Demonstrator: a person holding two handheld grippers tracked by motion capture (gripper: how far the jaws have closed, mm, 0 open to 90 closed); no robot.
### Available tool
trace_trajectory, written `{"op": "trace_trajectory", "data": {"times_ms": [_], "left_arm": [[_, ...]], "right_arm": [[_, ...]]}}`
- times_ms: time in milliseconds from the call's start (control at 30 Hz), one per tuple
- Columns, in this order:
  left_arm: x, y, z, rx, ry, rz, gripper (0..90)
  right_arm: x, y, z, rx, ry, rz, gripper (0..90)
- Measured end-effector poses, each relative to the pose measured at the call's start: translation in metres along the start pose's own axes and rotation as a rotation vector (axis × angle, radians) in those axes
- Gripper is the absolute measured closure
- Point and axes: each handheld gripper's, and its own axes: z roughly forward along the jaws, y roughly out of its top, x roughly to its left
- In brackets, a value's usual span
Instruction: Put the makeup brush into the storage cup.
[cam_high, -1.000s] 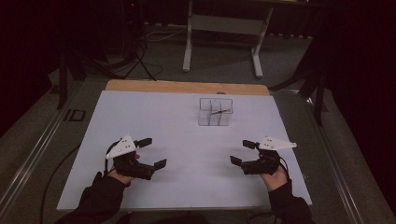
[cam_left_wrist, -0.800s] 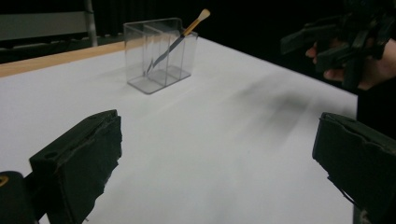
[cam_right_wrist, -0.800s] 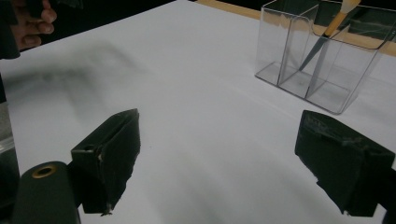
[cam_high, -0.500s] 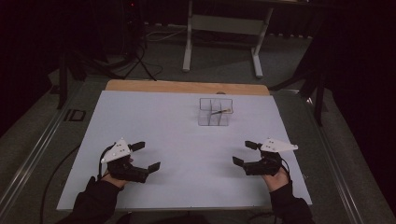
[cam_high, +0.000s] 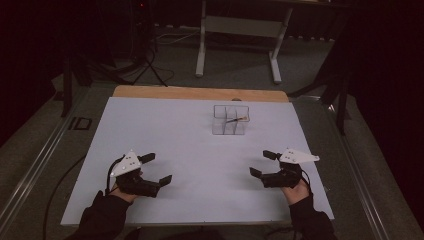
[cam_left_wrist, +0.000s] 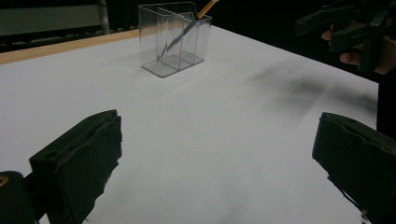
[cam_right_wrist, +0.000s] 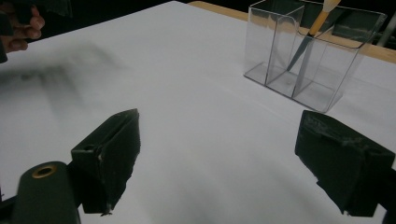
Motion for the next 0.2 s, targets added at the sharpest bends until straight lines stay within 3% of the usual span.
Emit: {"op": "trace_trajectory", "data": {"times_ms": [200], "left_arm": [[0.0010,0.0003,-0.0001,-0.008,0.001,-0.009,1.6]], "right_arm": [[-0.0002,-0.0010,0.0015,0.010,0.007,0.006,14.0]]}}
